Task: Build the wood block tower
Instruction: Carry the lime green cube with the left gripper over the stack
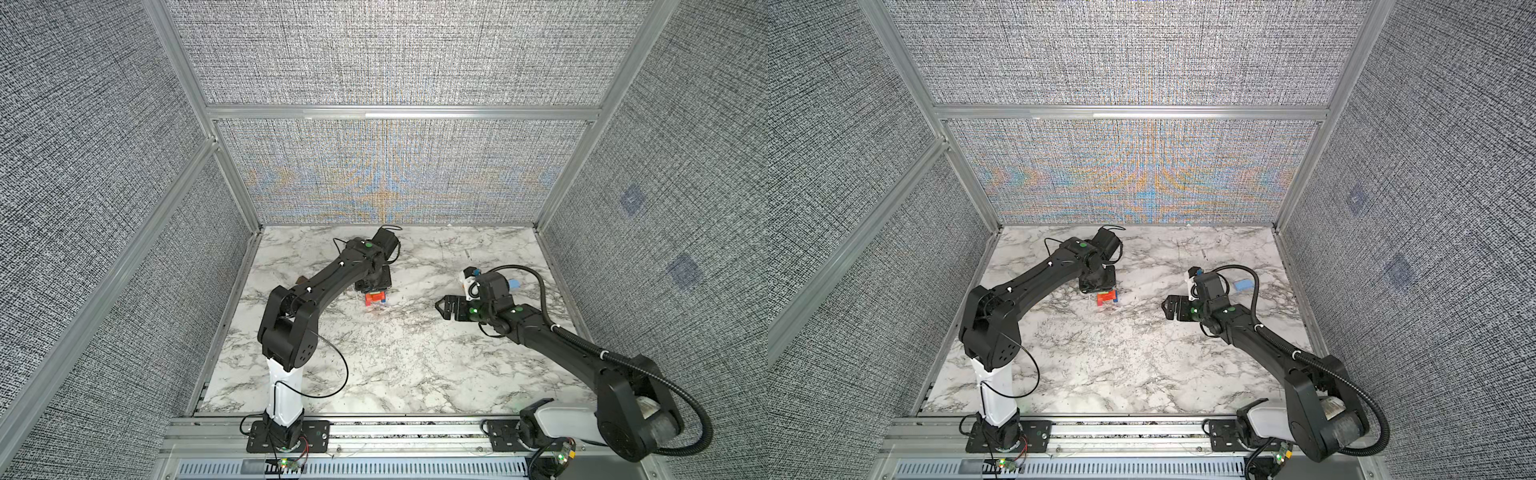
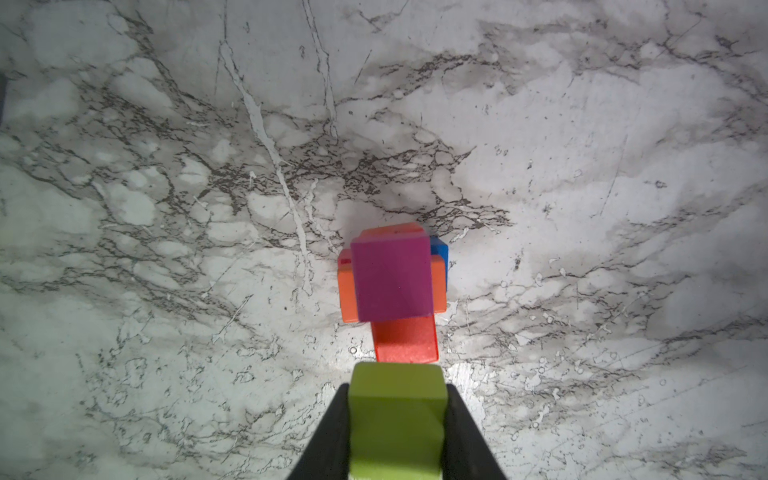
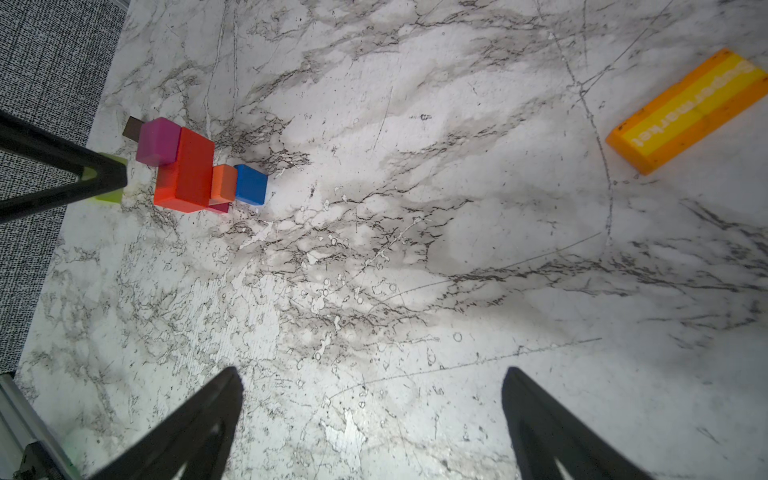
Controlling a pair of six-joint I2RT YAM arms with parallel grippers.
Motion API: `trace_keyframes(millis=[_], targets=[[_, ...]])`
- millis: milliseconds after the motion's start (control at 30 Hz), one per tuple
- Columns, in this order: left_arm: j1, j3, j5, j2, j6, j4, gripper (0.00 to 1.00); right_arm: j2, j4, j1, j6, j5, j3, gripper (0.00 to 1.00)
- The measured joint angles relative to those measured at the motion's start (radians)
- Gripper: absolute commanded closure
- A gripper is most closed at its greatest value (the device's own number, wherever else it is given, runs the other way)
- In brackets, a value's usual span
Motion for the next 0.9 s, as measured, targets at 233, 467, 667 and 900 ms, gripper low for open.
trace_keyframes(millis=[233,467,667,900], targets=[[0.0,0.01,0.0,0.014,-0.007,0.0,0.72,-0.001,0.0,0.0,0.0,0.0,0.0,0.01],[0.001,0.033,0.0,0.055,-0.011,-0.005,0.72,-0.001,0.0,0.0,0.0,0.0,0.0,0.01],[0.002,0.037,0.0,0.061,-0.019,-0.007,0.72,-0.001,0.0,0.0,0.0,0.0,0.0,0.01],[0.004,0.049,-0.003,0.068,-0.025,-0.01,0.7,-0.001,0.0,0.0,0.0,0.0,0.0,0.01]])
